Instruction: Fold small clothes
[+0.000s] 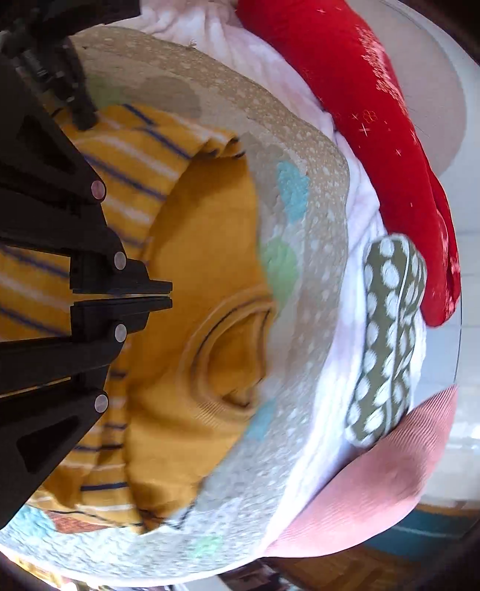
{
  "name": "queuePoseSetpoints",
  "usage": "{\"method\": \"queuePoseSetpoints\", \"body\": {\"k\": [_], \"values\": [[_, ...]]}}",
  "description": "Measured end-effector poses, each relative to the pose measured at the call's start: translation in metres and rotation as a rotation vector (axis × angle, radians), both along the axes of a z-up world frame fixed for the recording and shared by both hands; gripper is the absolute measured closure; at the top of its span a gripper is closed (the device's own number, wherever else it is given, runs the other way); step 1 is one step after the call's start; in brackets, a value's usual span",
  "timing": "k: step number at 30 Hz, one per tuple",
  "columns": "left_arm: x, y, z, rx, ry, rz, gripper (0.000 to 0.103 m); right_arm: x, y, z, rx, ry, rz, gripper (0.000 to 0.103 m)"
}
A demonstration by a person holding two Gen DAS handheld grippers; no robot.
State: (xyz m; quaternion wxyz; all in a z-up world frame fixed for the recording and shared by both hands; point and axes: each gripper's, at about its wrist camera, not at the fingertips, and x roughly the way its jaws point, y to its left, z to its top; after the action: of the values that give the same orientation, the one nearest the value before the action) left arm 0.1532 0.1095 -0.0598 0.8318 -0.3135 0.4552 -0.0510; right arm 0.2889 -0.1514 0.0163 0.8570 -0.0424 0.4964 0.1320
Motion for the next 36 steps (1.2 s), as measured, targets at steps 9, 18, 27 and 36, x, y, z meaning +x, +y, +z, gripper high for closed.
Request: {"method": "queuePoseSetpoints", "body": {"k": [9, 18, 27, 36], "values": [[0.006, -0.013, 0.009, 0.14, 0.045, 0.017, 0.078, -0.055, -0.259, -0.013, -0.113, -0.063, -0.688, 0.1], [-0.06, -0.005, 0.037, 0.135, 0.036, -0.003, 0.071, -0.164, -0.232, -0.026, 0.257, 0.007, -0.432, 0.067], [-0.16, -0.029, 0.02, 0.204, 0.034, -0.097, 0.06, -0.284, -0.206, -0.063, 0.375, 0.007, -0.347, 0.066], [-0.205, -0.05, 0.011, 0.19, 0.006, -0.143, 0.053, -0.362, -0.222, -0.071, 0.49, -0.044, -0.378, 0.066]]}}
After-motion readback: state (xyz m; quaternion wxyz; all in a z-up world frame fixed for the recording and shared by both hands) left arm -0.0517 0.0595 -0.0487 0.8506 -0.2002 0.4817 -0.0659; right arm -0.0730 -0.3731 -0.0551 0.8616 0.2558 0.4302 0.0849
